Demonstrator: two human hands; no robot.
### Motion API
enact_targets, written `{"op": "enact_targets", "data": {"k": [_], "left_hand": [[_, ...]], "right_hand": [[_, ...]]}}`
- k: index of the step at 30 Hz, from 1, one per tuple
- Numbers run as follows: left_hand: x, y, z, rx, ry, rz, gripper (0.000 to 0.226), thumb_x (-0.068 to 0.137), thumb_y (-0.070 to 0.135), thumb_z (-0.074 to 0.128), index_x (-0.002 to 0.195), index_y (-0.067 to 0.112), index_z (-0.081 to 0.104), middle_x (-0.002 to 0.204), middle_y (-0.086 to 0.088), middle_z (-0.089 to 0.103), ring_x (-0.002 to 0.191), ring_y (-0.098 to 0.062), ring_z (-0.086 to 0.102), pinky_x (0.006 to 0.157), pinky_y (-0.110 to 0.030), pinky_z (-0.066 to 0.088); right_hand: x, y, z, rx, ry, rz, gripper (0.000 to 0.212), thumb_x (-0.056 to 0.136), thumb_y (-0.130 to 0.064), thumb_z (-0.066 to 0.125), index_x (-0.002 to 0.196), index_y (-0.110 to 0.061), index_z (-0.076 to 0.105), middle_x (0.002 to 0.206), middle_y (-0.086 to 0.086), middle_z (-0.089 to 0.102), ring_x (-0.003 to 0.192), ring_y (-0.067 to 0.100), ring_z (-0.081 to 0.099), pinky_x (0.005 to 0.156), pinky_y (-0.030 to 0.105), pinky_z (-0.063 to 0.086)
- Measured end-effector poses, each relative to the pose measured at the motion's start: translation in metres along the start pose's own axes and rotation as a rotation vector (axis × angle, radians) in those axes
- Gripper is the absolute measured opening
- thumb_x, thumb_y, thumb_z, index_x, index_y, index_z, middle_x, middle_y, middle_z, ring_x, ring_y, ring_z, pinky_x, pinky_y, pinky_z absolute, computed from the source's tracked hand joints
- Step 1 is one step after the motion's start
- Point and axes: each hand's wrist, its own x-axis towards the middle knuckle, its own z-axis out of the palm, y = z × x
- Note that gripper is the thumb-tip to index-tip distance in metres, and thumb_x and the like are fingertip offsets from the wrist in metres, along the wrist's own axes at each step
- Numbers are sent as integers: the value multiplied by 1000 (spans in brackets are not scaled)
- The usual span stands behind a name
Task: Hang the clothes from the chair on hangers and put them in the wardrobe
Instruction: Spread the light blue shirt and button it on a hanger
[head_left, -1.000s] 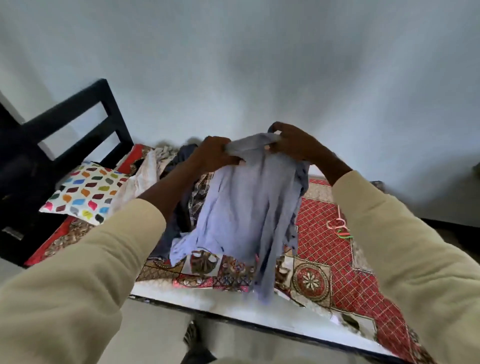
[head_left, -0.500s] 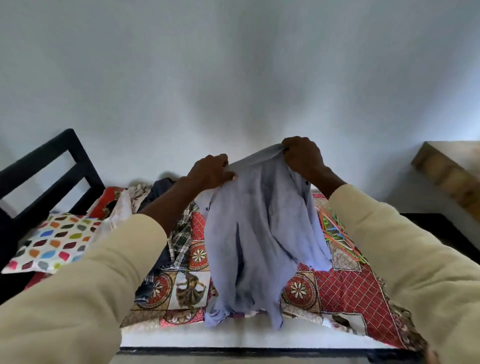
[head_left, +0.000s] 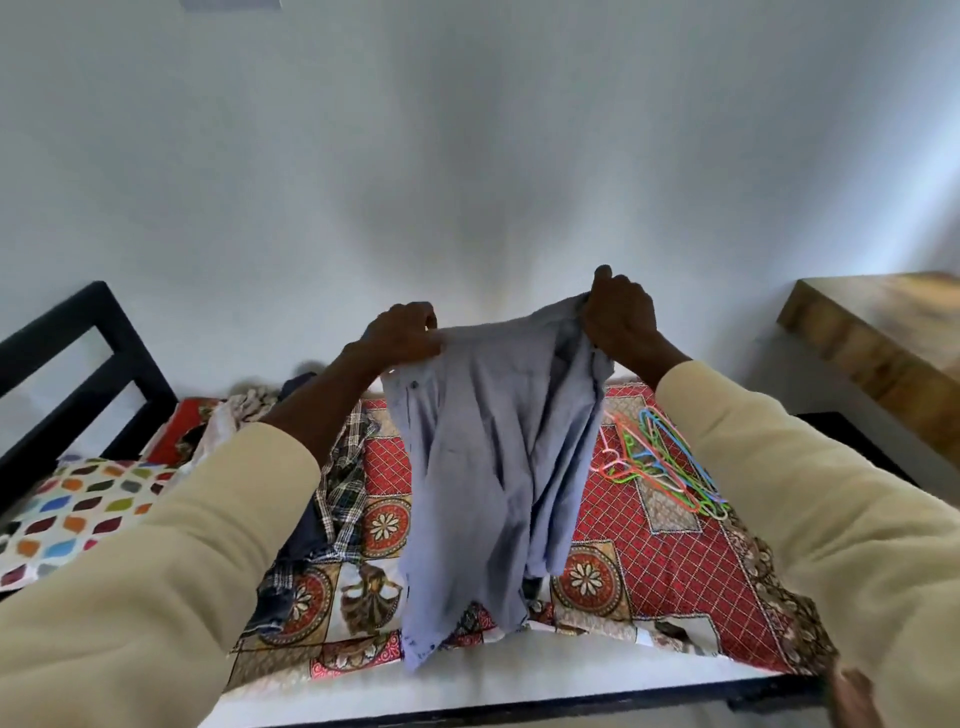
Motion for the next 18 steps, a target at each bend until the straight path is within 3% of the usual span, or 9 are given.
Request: {"op": "enact_targets", "data": {"k": [3, 5, 6, 8, 10, 12, 15, 16, 18], "left_hand": [[-8, 19, -9, 11, 363, -137, 28, 89, 17, 52, 112, 3, 53, 107, -22, 63, 101, -42, 60, 79, -38, 43], [-7, 29, -19, -255, 347, -231, 25, 86, 21, 52, 99, 0, 58, 94, -21, 66, 87, -37, 65, 73, -37, 50], [-4, 30, -25, -463, 290, -257, 20, 84, 19, 53, 84, 0, 60, 77, -19, 66, 67, -31, 66, 59, -31, 51], [0, 29, -37, -890, 168, -310, 25, 89, 6, 52, 65, 0, 55, 53, -14, 55, 35, -20, 51, 37, -19, 38], [4, 24, -40, -1087, 217, -319, 19, 92, 3, 52, 74, 2, 58, 61, -14, 56, 36, -21, 53, 34, -19, 39], [0, 22, -39, -799, 282, -196, 5, 89, 10, 56, 93, 10, 60, 72, -16, 64, 51, -28, 63, 41, -25, 46], [-7, 15, -33, 66, 288, -97, 23, 84, 14, 54, 106, 10, 59, 98, -17, 68, 93, -38, 67, 77, -37, 51], [-8, 14, -34, 108, 304, -128, 21, 84, 16, 53, 102, 7, 60, 102, -18, 68, 98, -39, 65, 83, -37, 50], [-8, 12, -38, -81, 258, -171, 24, 87, 25, 51, 79, 5, 62, 86, -19, 71, 77, -34, 70, 76, -33, 56]], "right_hand": [[1, -14, -6, 10, -123, -34, 39, 87, -3, 46, 125, -3, 40, 113, 24, 55, 104, 44, 57, 79, 41, 45], [4, -21, -10, 9, -149, -85, 35, 84, -6, 47, 119, -9, 46, 104, 19, 60, 97, 40, 59, 75, 38, 43], [5, -24, -15, 12, -189, -98, 25, 84, -9, 48, 109, -9, 53, 96, 15, 63, 90, 36, 62, 73, 35, 44], [8, -25, -20, 122, -325, -107, 12, 83, -12, 49, 79, -5, 58, 68, 11, 64, 59, 26, 65, 62, 31, 48], [9, -29, -24, 235, -347, -96, 13, 80, -8, 52, 70, 0, 56, 51, 9, 57, 40, 23, 56, 53, 29, 43], [8, -35, -22, 86, -178, -111, 17, 83, -7, 53, 98, -1, 51, 67, 8, 59, 58, 32, 58, 60, 33, 41], [4, -43, -13, -274, 24, -222, 45, 86, -2, 49, 129, 2, 35, 92, 13, 66, 80, 35, 65, 63, 34, 39], [3, -44, -9, -308, 45, -243, 48, 86, -1, 48, 132, 3, 33, 95, 14, 66, 83, 35, 66, 64, 34, 39], [7, -45, -3, -291, 84, -290, 42, 88, -2, 45, 129, -1, 39, 102, 16, 65, 87, 36, 66, 66, 36, 40]]}}
